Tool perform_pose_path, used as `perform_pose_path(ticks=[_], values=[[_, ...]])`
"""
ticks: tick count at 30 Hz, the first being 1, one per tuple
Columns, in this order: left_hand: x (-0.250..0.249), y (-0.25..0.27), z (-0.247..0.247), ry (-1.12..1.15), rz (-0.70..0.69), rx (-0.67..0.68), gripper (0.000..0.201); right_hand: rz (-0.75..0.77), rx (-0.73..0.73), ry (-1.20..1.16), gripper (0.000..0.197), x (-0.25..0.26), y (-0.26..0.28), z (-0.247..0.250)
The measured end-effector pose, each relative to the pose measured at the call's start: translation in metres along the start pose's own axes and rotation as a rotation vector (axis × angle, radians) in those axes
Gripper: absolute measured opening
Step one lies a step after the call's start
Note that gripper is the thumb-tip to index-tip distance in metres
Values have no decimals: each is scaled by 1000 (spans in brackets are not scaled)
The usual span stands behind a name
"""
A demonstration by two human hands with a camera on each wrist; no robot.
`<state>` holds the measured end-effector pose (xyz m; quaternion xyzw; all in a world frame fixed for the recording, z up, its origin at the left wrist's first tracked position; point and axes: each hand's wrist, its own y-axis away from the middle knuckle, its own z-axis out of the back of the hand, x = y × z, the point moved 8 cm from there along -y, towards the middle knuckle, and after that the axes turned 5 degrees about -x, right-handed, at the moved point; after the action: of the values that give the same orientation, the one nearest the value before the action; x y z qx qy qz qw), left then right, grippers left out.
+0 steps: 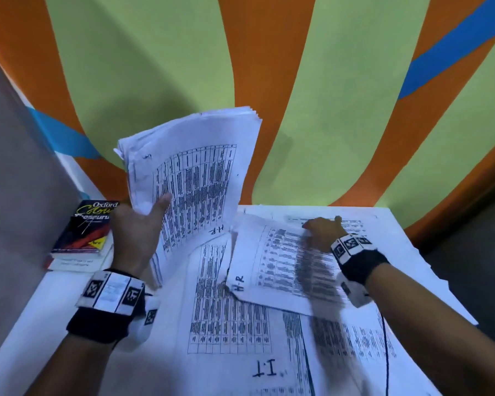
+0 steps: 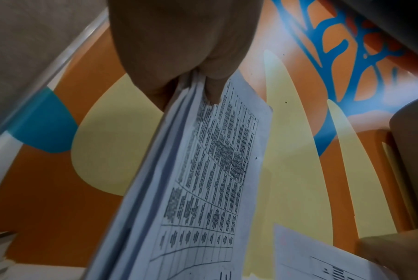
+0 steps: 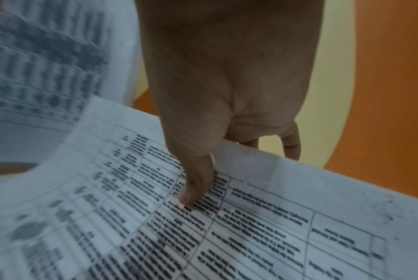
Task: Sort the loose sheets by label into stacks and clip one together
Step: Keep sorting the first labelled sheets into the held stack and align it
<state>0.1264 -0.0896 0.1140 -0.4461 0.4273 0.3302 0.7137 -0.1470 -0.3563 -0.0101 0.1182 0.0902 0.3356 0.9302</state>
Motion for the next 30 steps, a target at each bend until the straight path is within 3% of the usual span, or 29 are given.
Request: perform_pose_path(ticks=[3,5,7,11,14,19,23,26,30], values=[[0,-1,4,17,-4,-26,29,-64,21,64,43,-16,-17,-5],[0,-2,8,31,-4,-45,29,-49,49,60,61,-15,-24,-13],[-1,-3,11,29,-2,-55,31,-19,65,10,67,-8,-28,-21],[-3,-2,14,13,9,-58,25,-14,73,-25,57,1,-32,-26],[-5,1,15,15,15,-70,19,0,85,-33,63,1,-34,-25],[-10,3,13,1,1,-86,17,70,-97,-385,29,0,-30,1],[-20,9,6,-41,59,-115,30,-8,-277,-677,45,-37,-6,55],[-24,10,-3,-26,36,-95,37,-93,-399,-788,9,-80,22,92],[-18,12,-10,-10,91,-110,46,-224,-453,-1140,5,-134,69,97]])
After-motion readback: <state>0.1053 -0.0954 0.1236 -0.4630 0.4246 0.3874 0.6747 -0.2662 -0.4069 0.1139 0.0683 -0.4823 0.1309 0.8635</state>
